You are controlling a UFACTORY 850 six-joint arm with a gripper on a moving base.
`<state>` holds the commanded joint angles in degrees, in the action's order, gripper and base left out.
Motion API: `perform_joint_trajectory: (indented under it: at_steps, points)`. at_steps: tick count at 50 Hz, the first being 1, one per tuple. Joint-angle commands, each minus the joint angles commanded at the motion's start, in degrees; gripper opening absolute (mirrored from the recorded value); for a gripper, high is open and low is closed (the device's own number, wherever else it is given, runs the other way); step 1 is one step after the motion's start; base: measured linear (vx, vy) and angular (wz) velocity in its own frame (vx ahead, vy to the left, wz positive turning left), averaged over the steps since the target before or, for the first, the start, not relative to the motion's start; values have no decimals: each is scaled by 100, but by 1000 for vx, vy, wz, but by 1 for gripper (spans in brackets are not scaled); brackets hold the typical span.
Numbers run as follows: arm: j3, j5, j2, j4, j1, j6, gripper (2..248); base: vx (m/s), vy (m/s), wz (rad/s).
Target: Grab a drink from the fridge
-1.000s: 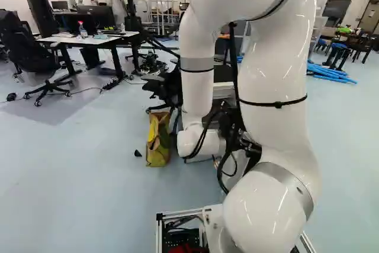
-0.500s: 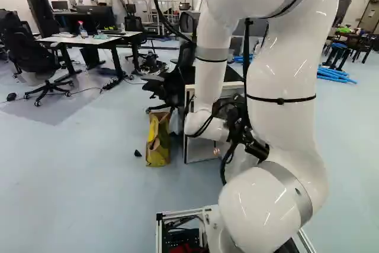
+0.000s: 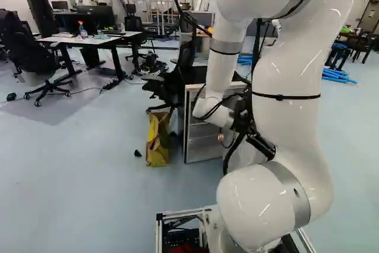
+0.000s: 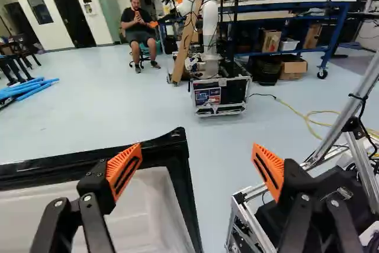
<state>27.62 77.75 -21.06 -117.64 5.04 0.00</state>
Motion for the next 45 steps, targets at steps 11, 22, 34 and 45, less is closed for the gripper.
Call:
perform_joint_trajectory:
  at_steps: [11, 22, 34, 45]
  points:
    - [311, -19, -79, 0, -367, 0, 247, 0, 0, 0]
    - [622, -78, -177, 0, -708, 0, 247, 0, 0, 0]
    - [958, -162, -297, 0, -1048, 0, 247, 0, 0, 0]
    - [1258, -201, -414, 3, -1327, 0, 247, 0, 0, 0]
